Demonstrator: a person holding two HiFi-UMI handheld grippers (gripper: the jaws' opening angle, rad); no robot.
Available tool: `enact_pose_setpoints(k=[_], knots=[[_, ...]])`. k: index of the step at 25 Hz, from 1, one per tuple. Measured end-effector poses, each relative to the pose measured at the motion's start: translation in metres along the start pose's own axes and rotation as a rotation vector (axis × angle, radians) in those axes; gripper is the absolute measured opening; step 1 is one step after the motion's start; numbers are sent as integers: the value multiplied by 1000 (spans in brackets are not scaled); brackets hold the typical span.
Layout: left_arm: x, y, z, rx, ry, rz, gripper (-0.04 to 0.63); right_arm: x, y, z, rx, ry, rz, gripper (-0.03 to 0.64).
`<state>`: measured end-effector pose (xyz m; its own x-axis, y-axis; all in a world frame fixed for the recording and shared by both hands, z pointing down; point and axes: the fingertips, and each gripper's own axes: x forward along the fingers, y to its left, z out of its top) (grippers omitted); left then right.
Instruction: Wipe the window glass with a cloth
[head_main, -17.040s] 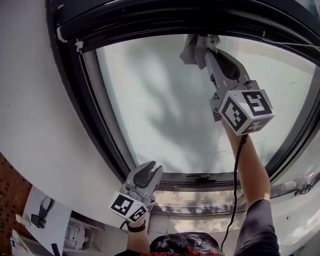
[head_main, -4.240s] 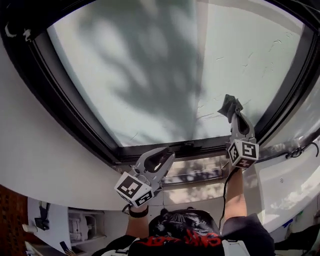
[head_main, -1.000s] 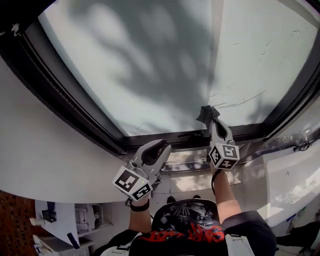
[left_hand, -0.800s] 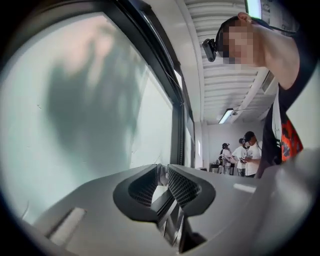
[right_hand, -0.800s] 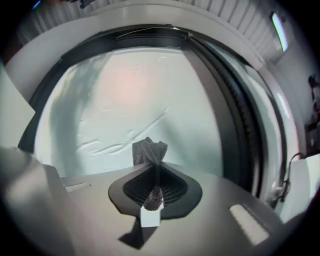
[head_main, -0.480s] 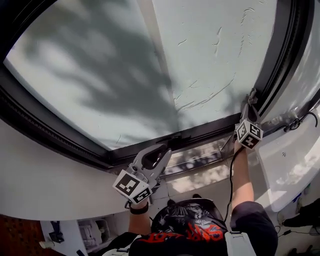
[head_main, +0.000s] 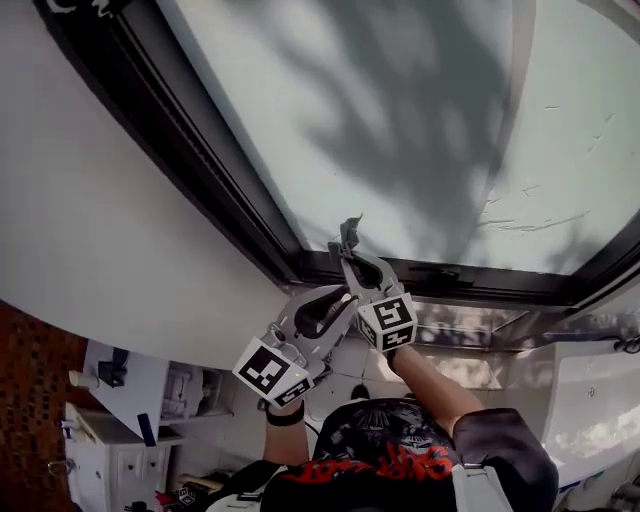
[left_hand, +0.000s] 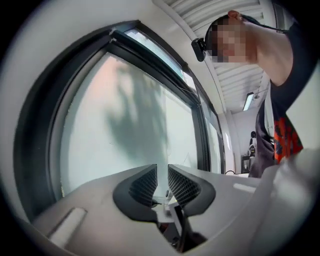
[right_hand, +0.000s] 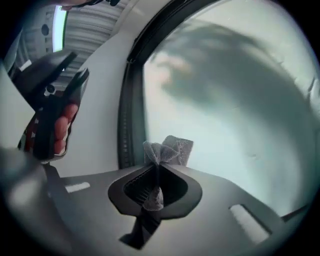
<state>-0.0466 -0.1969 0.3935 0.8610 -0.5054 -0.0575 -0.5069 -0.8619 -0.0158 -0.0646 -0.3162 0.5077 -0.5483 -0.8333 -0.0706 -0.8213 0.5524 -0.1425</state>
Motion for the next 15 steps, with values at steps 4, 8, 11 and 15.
enact_pose_setpoints(k=[4, 8, 11, 15], knots=[[-36, 26, 3, -16, -20, 100, 54, 51, 44, -11, 14, 16, 87, 26], [-34, 33, -3, -42, -24, 81, 54, 37, -20, -6, -12, 10, -73, 26], [-18, 28, -4, -52, -24, 23, 54, -27, -91, 8, 8, -32, -255, 26], [33, 0, -10, -73, -15, -125, 54, -170, -207, 23, -5, -70, -604, 26]])
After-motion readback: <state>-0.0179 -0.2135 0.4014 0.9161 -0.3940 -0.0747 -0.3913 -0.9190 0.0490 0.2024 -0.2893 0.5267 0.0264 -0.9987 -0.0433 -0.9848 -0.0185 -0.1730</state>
